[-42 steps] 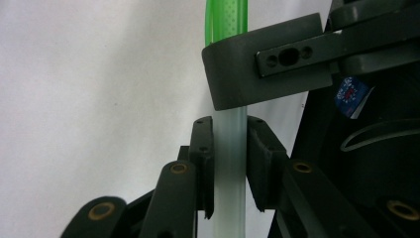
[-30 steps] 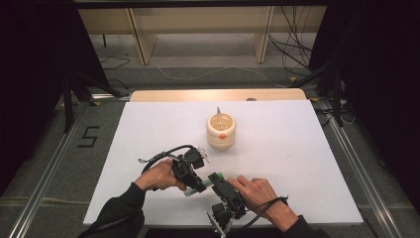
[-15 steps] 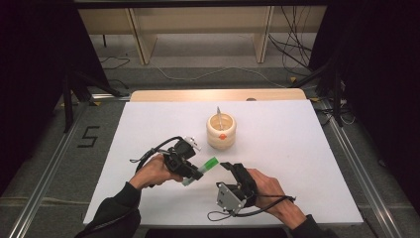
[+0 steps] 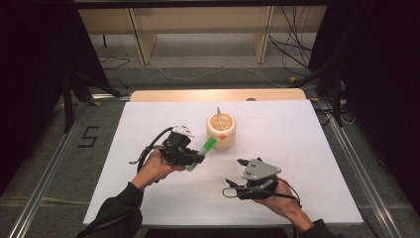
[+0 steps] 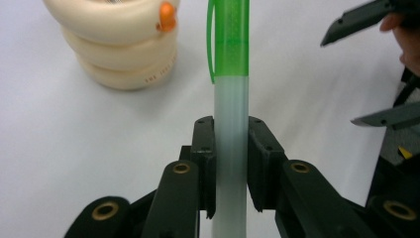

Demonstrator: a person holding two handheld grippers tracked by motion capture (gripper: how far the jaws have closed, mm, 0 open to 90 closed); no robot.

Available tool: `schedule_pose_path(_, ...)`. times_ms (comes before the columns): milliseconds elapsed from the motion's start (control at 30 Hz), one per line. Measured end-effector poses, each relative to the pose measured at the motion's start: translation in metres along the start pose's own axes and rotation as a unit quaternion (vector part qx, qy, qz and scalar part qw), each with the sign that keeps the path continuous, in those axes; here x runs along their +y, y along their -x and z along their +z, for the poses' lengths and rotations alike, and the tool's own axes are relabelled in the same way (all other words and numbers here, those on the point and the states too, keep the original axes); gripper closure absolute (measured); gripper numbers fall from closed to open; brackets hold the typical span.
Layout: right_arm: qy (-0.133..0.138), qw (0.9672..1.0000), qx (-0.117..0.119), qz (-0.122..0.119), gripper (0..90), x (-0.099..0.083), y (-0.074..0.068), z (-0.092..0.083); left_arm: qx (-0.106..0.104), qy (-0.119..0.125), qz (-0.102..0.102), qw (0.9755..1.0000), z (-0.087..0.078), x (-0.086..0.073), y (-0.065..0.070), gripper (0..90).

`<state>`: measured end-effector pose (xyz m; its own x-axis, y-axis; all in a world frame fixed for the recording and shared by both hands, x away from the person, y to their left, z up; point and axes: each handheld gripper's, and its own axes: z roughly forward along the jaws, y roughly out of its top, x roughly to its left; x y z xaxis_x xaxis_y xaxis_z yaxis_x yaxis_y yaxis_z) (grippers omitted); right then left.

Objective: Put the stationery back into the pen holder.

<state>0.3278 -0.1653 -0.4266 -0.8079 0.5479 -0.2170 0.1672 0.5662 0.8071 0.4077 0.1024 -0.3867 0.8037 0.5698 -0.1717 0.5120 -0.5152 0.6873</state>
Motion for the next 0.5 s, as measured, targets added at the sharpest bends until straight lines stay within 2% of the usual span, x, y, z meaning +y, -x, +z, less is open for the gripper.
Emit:
schedule_pose_path(100, 0.010, 0.9985, 0.018, 0.051, 28.4, -0.006, 0.007, -0.004, 0.008, 0.024, -0.010, 0.9996, -0.002, 0.002, -0.002, 76.3)
schedule_pose_path(233, 0.024, 0.9934, 0.037, 0.105, 27.4, -0.013, 0.016, -0.010, 0.018, 0.052, -0.022, 0.9983, -0.004, 0.008, -0.007, 76.2)
schedule_pose_path(333, 0.027, 0.9920, 0.035, 0.118, 27.2, -0.016, 0.019, -0.013, 0.029, 0.064, -0.022, 0.9973, -0.004, 0.014, -0.009, 76.3)
schedule_pose_path(500, 0.035, 0.9873, 0.039, 0.150, 26.2, -0.023, 0.023, -0.018, 0.038, 0.087, -0.029, 0.9951, -0.003, 0.026, -0.012, 76.3)
